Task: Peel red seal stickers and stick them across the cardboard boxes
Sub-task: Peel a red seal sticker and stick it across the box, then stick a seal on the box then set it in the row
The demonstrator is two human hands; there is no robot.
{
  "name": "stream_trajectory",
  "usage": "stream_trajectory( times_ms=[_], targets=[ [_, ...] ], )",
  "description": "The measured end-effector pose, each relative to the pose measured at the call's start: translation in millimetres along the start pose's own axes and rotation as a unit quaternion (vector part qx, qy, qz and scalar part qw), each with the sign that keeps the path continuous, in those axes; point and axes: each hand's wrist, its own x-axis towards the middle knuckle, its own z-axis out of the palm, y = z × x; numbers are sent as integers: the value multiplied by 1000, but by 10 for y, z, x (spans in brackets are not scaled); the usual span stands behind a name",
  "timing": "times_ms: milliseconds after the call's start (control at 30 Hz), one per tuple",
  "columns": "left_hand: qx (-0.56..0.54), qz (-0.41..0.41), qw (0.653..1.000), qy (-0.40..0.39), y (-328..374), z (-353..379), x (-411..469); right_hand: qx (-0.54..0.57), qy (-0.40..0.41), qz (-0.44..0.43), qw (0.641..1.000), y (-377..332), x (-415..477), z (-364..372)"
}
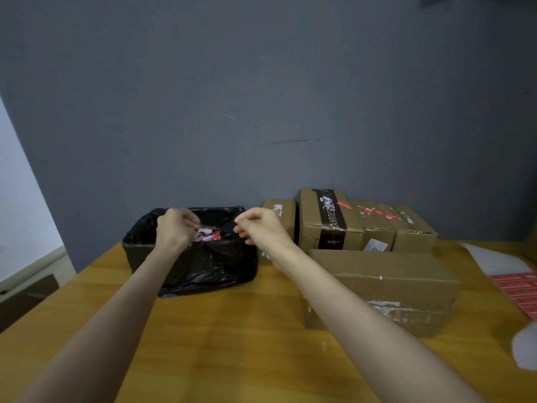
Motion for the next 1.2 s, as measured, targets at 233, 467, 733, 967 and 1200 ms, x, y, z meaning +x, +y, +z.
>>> stream_trajectory(
  times_ms=[233,467,733,967,1200],
  targets=[
    [25,-5,997,-73,88,-75,-7,-6,1,-7,1000,-75,-90,-138],
    [-44,104,987,-112,681,2,-398,-15,58,-16,998,-191,-313,-615],
    [-35,269,924,-268,1355,454,-1072,-40,166,-19,985,-36,-776,-1418],
    [134,371,881,-262,1564,1003,-1559,-79,266,28,960,335,-1196,-2167],
    [186,401,888,-124,1599,1245,-1796,-171,362,129,907,937,-1567,-2959]
  ],
)
